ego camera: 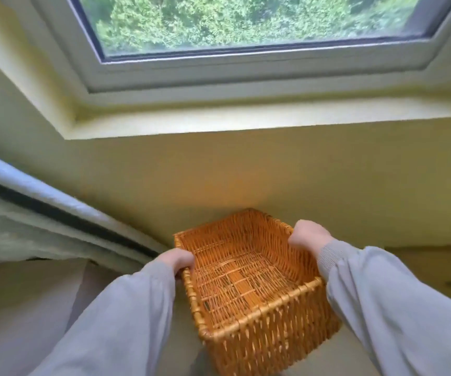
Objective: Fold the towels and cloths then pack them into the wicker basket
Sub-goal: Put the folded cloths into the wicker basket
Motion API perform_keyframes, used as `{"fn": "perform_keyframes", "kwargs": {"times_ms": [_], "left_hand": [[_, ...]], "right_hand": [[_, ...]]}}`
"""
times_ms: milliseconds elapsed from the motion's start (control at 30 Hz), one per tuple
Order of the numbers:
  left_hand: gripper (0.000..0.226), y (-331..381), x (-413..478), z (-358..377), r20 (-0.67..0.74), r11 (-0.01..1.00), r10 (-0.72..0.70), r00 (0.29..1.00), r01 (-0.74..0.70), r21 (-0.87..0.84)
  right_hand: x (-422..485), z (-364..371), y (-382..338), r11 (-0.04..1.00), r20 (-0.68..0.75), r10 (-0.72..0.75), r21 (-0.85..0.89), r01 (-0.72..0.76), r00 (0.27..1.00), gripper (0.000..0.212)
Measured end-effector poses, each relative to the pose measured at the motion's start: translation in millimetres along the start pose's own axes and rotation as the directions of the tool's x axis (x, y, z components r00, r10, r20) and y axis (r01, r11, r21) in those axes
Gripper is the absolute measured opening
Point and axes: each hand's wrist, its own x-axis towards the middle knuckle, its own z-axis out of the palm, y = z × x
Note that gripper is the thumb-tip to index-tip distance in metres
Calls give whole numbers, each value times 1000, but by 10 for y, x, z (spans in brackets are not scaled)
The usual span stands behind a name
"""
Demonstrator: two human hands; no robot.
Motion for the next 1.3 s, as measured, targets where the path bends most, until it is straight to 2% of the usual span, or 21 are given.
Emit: {"fn": "perform_keyframes", "kwargs": {"times_ms": [67, 133, 200, 233, 367, 500, 567, 700, 767, 867, 967, 1067, 1300], "left_hand": [[10, 404, 23, 304, 66, 996, 56, 996, -60, 72], [17, 724, 21, 554, 113, 985, 120, 986, -133, 110], [24, 1087, -35, 905, 167, 963, 187, 968, -214, 164], [20, 1233, -92, 1042, 185, 949, 215, 959, -249, 191], [12, 1858, -386, 1797, 279, 838, 357, 892, -437, 327], [15, 2352, -795, 2615, 372, 707, 436, 819, -568, 421], [12, 2633, -1065, 3139, 405, 624, 484, 775, -631, 462], [8, 3180, -1603, 4232, 468, 455, 578, 668, -740, 495], [7, 3353, -1838, 4627, 491, 394, 596, 635, -764, 511], [10, 3613, -2164, 5467, 535, 350, 607, 587, -803, 483], [11, 3770, -2445, 6129, 577, 312, 594, 560, -822, 477], [12, 3904, -2671, 6720, 636, 257, 571, 519, -849, 462], [20, 4380, -3089, 8174, 714, 51, 559, 422, -877, 478]], "right_hand": [[-38, -30, 516, 992, -30, 108, 67, -106, 994, 9], [-104, -48, 897, 973, -69, 206, 116, -197, 976, 10], [-279, -34, 1362, 927, -88, 346, 187, -326, 934, 13], [-354, -26, 1533, 902, -96, 400, 219, -373, 911, 16], [-835, 101, 2350, 738, -94, 622, 400, -543, 777, 11], [-1357, 311, 3129, 527, -19, 767, 590, -612, 642, 11], [-1607, 409, 3605, 403, 41, 818, 670, -623, 574, 12], [-1894, 554, 4615, 256, 86, 870, 763, -594, 486, 13], [-1980, 576, 5026, 217, 106, 885, 767, -604, 453, 13], [-2202, 600, 5794, 131, 129, 920, 791, -598, 371, 18], [-2367, 763, 6346, 36, 177, 937, 809, -587, 302, 7], [-2468, 996, 6804, -64, 246, 932, 836, -545, 268, 17], [-2529, 1372, 7862, -262, 400, 877, 862, -433, 266, 19]]}}
